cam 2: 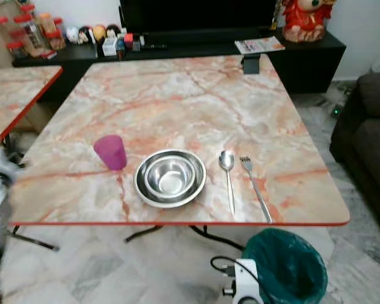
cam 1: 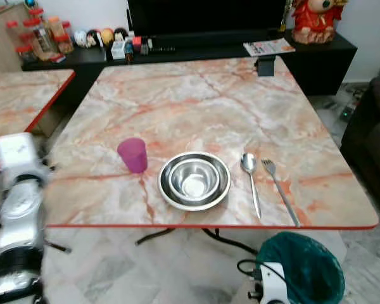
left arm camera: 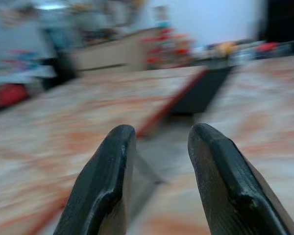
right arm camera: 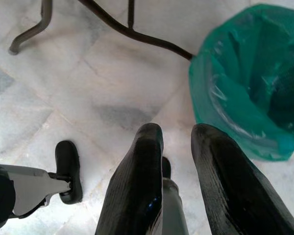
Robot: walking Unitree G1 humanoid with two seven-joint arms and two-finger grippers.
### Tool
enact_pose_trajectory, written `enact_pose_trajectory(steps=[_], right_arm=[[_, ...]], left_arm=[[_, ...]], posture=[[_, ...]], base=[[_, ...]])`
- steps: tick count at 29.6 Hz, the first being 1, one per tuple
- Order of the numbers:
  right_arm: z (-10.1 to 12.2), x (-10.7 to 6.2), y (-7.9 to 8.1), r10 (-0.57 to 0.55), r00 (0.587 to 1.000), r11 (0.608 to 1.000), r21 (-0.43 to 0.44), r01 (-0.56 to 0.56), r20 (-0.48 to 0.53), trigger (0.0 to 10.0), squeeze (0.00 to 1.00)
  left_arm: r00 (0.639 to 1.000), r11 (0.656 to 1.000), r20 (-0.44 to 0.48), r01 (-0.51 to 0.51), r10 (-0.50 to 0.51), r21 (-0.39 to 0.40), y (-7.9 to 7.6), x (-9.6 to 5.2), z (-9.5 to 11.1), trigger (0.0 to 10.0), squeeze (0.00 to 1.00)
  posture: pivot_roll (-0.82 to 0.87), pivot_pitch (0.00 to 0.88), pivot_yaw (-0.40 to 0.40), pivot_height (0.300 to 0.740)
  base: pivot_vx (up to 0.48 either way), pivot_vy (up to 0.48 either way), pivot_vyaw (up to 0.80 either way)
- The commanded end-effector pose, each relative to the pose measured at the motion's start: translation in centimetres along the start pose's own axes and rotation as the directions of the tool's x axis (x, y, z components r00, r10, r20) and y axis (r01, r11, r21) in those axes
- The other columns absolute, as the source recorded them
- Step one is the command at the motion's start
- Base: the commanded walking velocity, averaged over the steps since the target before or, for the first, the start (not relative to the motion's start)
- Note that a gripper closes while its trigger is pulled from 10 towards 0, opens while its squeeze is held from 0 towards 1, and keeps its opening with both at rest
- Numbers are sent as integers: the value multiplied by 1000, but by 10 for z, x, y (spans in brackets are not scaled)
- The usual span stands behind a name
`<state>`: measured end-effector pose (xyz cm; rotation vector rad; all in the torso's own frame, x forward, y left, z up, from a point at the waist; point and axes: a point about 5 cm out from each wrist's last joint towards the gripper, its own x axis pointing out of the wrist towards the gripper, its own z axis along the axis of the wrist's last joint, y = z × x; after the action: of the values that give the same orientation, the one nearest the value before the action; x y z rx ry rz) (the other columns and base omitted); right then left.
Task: Setting the table
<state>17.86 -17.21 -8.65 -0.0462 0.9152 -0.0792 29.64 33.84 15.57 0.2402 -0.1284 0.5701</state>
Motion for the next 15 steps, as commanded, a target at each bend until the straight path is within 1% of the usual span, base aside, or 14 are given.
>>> enact_pose_trajectory(steps=[1,2,3,4,7,8,9,10,11,12,13,14,15], right_arm=[[2,0,4,12,1000,1000,9,-12,6,10000,0],[2,0,4,12,1000,1000,9,-12,6,10000,0],[2,0,4,12,1000,1000,9,-12,8,10000,0],[3,0,3,11,1000,1000,10,-11,10,10000,0],[2,0,4,12,1000,1000,8,-12,8,10000,0],[2,0,4,12,1000,1000,7,-12,7,10000,0],[1,0,3,12,1000,1000,7,-12,6,10000,0],[1,0,3,11,1000,1000,7,-11,4,10000,0],[1,0,3,10,1000,1000,7,-11,4,10000,0],[1,0,3,10,1000,1000,7,-10,3,10000,0],[1,0,3,8,1000,1000,6,-8,2,10000,0],[1,0,3,8,1000,1000,6,-8,2,10000,0],[0,0,3,7,1000,1000,4,-7,-1,10000,0]], left_arm=[[998,996,6,-66,65,58,14,-5,-6,10000,0],[998,996,6,-66,65,58,14,-5,-6,10000,0],[996,994,-9,-88,88,69,21,-10,-13,10000,0],[991,986,-54,-112,119,122,32,-20,-29,10000,0],[979,975,-136,-123,149,185,41,-35,-54,10000,0],[973,971,-165,-129,163,201,44,-40,-63,10000,0],[955,965,-231,-134,186,226,49,-50,-79,10000,0],[939,961,-281,-129,197,244,51,-57,-90,10000,0],[933,960,-300,-125,199,250,51,-60,-94,10000,0],[923,960,-332,-112,197,258,52,-63,-100,10000,0],[899,958,-403,-55,170,282,50,-75,-115,10000,0],[899,958,-403,-55,170,282,50,-75,-115,10000,0],[879,950,-458,21,131,312,46,-84,-126,10000,0]], posture=[[45,4,73,723],[45,4,73,723],[44,5,75,723],[47,6,72,723],[47,5,72,723],[47,5,72,723],[47,5,72,723],[47,5,72,723],[41,4,73,723],[42,3,74,723],[42,2,74,723],[42,2,74,723],[39,2,73,723]], base=[[0,0,0],[0,0,0],[0,0,0],[0,0,0],[0,0,0],[0,0,0],[0,0,0],[0,0,0],[0,0,0],[0,0,0],[0,0,0],[0,0,0],[0,0,0]])
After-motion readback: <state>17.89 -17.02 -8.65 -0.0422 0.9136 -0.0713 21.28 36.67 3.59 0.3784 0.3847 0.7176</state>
